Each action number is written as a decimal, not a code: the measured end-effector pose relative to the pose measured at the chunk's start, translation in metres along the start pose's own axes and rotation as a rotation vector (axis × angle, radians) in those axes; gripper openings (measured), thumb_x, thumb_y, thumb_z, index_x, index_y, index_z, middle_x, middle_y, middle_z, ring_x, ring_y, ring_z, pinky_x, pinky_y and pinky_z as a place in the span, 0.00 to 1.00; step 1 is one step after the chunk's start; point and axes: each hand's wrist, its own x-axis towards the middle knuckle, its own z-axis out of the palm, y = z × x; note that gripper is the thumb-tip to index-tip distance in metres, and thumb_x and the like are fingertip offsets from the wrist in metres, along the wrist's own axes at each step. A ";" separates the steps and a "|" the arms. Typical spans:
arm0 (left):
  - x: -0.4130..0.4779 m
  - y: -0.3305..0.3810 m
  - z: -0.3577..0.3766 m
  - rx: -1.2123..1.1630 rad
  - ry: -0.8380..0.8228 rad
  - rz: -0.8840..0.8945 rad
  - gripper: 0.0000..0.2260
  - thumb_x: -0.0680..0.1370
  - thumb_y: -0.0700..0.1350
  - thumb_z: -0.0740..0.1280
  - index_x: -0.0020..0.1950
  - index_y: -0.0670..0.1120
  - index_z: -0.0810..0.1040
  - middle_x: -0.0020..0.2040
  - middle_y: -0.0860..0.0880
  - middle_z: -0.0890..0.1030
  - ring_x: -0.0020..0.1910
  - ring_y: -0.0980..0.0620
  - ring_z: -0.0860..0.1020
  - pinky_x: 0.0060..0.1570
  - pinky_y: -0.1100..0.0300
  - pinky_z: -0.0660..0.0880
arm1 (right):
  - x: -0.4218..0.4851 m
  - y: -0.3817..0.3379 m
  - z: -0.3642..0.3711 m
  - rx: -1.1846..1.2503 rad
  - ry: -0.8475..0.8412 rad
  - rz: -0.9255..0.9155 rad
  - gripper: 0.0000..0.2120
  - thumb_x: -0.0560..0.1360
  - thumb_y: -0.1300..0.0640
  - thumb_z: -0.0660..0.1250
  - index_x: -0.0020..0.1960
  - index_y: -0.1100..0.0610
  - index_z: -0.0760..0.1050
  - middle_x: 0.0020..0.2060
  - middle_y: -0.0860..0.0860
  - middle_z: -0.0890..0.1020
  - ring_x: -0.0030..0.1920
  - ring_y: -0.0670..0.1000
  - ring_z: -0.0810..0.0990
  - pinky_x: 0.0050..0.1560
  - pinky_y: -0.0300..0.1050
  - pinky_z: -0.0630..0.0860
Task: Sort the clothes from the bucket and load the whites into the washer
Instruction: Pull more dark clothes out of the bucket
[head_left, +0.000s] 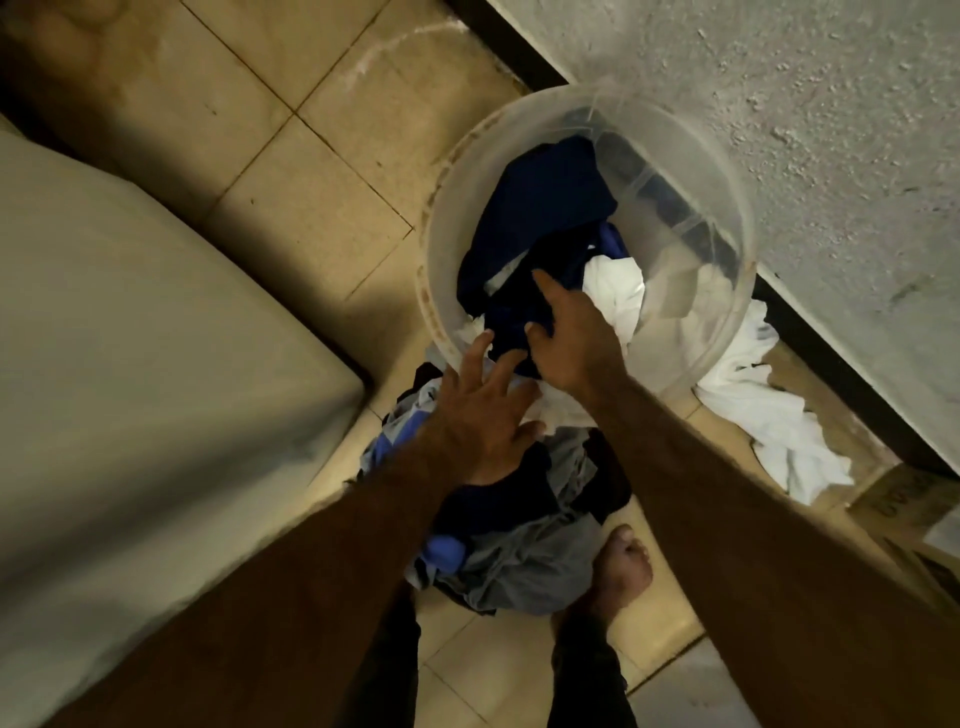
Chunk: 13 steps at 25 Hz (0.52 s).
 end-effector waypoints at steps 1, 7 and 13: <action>0.000 0.000 -0.001 -0.005 -0.010 0.009 0.26 0.81 0.62 0.55 0.78 0.54 0.62 0.82 0.48 0.48 0.79 0.35 0.36 0.73 0.29 0.54 | 0.015 -0.006 -0.001 -0.015 0.004 -0.041 0.30 0.80 0.55 0.65 0.80 0.50 0.61 0.74 0.59 0.69 0.70 0.61 0.73 0.70 0.55 0.71; -0.001 -0.003 -0.002 -0.036 -0.055 0.022 0.25 0.81 0.60 0.57 0.76 0.53 0.64 0.83 0.48 0.44 0.78 0.35 0.32 0.71 0.29 0.59 | 0.062 -0.048 -0.016 0.752 -0.025 0.216 0.30 0.78 0.56 0.72 0.78 0.57 0.66 0.74 0.56 0.70 0.71 0.56 0.73 0.70 0.55 0.74; 0.000 -0.002 -0.004 -0.093 -0.051 0.013 0.26 0.81 0.62 0.57 0.76 0.53 0.64 0.83 0.49 0.42 0.78 0.36 0.30 0.73 0.32 0.57 | 0.019 -0.034 -0.031 1.084 0.369 0.438 0.06 0.72 0.58 0.77 0.39 0.53 0.82 0.32 0.45 0.84 0.32 0.44 0.81 0.36 0.42 0.80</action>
